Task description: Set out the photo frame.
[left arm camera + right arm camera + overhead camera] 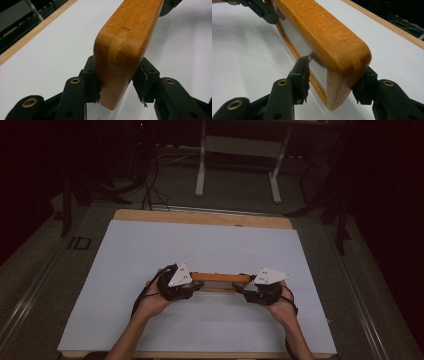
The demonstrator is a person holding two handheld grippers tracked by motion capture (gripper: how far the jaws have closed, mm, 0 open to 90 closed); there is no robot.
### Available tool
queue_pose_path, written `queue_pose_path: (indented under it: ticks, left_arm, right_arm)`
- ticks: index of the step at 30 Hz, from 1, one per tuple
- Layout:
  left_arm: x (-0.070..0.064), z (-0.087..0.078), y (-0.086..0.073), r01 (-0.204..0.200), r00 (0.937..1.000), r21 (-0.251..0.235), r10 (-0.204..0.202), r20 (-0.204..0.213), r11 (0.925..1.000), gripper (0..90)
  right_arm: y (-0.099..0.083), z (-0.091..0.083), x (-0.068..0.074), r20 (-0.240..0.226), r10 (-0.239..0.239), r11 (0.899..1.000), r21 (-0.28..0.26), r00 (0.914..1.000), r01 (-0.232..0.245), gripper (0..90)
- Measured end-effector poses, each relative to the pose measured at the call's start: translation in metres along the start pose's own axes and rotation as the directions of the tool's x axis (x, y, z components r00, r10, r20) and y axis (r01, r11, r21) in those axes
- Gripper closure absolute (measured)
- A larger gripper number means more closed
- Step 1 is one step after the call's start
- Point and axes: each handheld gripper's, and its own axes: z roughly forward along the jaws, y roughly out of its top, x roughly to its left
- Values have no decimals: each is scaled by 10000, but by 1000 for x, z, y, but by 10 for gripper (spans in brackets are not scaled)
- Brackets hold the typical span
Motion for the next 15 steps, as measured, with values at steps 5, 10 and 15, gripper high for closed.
queue_pose_path:
  ticks: [5, 10, 15]
  left_arm:
    - [1, -1, 1, 212, 9996, 21, -212, 189, 9998, 596]
    - [3, -3, 2, 438, 9983, 4, -438, 384, 9990, 599]
    - [5, -4, 2, 750, 9953, -117, -742, 624, 9971, 601]
  right_arm:
    - [0, -1, -1, -90, 58, 10000, 34, 9999, -57, 527]
    - [1, -2, -2, -214, 182, 9998, -20, 9996, -182, 527]
    - [1, -4, -3, -385, 391, 9991, -156, 9985, -397, 526]
